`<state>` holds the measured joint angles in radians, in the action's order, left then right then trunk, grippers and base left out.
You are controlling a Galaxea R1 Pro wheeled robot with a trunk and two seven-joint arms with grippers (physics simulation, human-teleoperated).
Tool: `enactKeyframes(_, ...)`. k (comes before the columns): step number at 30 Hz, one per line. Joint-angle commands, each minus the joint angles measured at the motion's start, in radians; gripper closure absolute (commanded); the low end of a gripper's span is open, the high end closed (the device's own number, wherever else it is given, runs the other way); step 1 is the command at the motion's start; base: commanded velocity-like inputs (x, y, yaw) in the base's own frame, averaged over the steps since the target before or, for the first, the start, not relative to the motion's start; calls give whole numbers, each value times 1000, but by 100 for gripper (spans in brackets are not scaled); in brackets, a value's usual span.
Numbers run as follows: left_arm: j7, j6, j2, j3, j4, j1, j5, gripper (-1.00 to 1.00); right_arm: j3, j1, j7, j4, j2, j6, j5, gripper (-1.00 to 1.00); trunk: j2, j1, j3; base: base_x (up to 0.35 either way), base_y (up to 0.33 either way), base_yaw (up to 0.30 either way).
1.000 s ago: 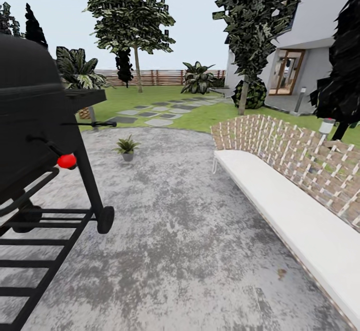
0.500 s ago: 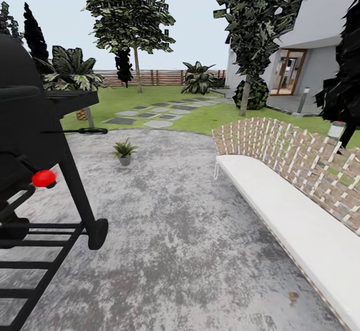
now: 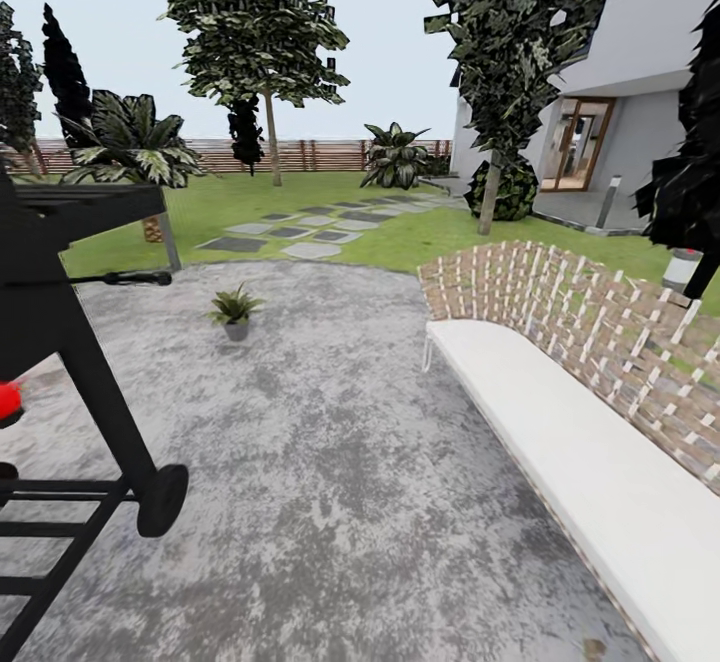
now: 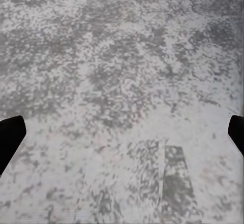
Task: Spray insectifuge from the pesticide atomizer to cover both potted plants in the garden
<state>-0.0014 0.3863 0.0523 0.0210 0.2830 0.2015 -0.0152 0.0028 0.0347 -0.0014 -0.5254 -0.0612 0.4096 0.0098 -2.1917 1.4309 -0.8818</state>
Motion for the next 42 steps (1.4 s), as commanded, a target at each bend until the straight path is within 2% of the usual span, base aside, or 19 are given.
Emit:
enactKeyframes(1,0,3,0,2,-1,1,-2,-100,0,1,0,1,0,3,1,-100,0,0,-1,331,-75,0)
enactKeyframes(13,0,3,0,2,-1,1,-2,-100,1,1,0,1,0,3,1,-100,0,0,-1,339,-11,2)
enactKeyframes(22,0,3,0,2,-1,1,-2,-100,1,1,0,1,0,3,1,-100,0,0,-1,340,0,139)
enactKeyframes(42,0,3,0,2,-1,1,-2,-100,2,1,0,1,0,3,1,-100,0,0,-1,340,0,2)
